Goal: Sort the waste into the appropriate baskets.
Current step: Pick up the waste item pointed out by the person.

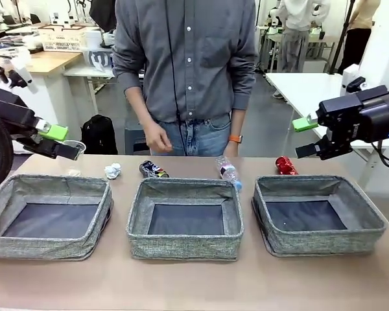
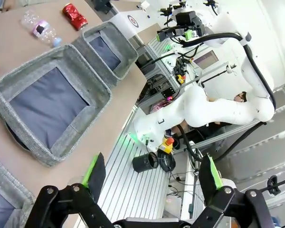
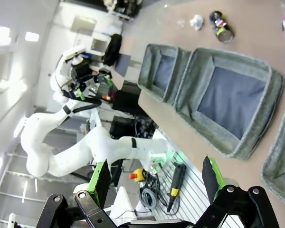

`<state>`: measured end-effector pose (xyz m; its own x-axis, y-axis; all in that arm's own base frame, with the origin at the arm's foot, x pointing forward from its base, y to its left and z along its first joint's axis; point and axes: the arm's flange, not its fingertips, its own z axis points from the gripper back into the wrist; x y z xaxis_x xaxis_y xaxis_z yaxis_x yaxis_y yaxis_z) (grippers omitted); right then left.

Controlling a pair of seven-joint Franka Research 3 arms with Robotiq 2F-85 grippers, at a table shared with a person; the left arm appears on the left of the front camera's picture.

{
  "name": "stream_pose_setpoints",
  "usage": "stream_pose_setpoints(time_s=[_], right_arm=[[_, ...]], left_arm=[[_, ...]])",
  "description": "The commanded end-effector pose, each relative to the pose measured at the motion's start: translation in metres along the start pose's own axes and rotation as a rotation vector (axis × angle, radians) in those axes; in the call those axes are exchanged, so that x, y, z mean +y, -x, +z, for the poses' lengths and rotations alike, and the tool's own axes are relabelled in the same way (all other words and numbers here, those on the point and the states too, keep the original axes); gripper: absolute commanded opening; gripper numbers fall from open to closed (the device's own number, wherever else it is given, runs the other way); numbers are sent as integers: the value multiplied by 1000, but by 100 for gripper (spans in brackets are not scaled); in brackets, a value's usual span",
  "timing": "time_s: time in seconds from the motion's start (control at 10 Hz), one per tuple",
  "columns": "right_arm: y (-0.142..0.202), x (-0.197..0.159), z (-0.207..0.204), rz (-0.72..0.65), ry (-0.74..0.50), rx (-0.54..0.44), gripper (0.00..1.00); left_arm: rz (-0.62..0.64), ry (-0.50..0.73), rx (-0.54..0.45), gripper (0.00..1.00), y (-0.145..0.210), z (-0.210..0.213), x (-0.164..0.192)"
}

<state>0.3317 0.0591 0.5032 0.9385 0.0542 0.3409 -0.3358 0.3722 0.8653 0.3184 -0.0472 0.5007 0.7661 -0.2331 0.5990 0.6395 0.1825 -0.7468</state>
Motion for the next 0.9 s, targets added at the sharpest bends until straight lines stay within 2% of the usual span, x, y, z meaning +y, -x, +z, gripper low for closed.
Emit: stream_pose_setpoints(time_s=[0.0, 0.8], right_arm=[[-5, 5, -2, -12, -14, -9, 100], [-5, 5, -2, -12, -14, -9, 100]], left_arm=[[-28, 19, -14, 100, -3, -3, 2], [-1, 0, 0, 100, 0, -1, 0]])
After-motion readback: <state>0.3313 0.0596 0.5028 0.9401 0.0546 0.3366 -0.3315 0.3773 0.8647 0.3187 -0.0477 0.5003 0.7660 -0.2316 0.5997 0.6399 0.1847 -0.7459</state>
